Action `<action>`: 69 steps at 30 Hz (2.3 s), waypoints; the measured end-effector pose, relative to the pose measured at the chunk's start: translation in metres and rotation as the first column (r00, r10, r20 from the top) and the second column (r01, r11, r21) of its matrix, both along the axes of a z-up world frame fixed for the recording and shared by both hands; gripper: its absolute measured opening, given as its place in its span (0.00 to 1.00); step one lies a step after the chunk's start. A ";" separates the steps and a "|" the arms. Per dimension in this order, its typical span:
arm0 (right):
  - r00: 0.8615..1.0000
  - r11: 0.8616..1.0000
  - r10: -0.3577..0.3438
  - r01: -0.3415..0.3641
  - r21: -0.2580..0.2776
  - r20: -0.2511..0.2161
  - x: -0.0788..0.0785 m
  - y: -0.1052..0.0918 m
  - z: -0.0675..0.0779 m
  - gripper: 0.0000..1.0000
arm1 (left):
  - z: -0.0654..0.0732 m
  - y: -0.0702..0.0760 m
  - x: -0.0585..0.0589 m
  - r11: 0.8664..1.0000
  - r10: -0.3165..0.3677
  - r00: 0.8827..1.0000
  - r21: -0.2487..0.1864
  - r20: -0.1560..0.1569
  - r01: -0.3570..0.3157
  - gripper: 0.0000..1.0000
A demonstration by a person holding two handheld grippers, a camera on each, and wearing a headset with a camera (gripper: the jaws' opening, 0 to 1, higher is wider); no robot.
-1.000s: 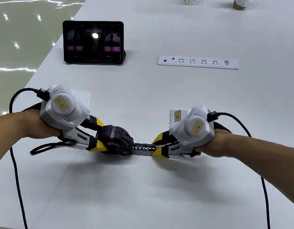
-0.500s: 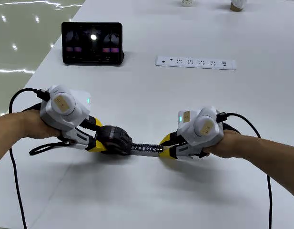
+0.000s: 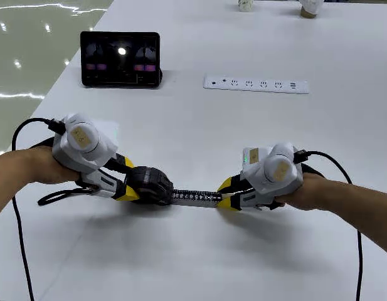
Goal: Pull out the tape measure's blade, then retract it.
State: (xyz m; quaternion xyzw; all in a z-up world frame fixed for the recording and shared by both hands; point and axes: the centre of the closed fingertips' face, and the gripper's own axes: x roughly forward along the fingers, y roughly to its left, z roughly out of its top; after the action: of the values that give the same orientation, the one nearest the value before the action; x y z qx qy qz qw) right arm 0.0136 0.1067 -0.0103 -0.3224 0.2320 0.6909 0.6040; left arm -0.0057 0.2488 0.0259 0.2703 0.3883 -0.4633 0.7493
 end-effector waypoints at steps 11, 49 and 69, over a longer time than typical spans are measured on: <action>1.000 1.000 -0.010 0.010 -0.003 -0.001 0.001 -0.013 0.001 0.09 | 0.000 0.000 0.000 1.000 0.011 1.000 -0.011 -0.005 -0.011 0.25; 0.999 0.999 -0.039 0.039 -0.023 -0.005 0.008 -0.057 0.001 0.09 | -0.002 0.000 0.000 1.000 0.014 1.000 -0.010 -0.023 -0.015 0.25; 0.999 0.998 -0.040 0.040 -0.054 -0.001 0.012 -0.081 0.000 0.09 | -0.001 0.000 -0.001 1.000 0.013 1.000 -0.005 -0.029 -0.013 0.25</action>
State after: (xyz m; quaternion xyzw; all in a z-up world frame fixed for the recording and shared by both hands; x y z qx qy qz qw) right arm 0.0251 0.0255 -0.0099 -0.3334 0.2576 0.6726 0.6084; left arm -0.0068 0.2487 0.0245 0.2593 0.3996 -0.4632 0.7473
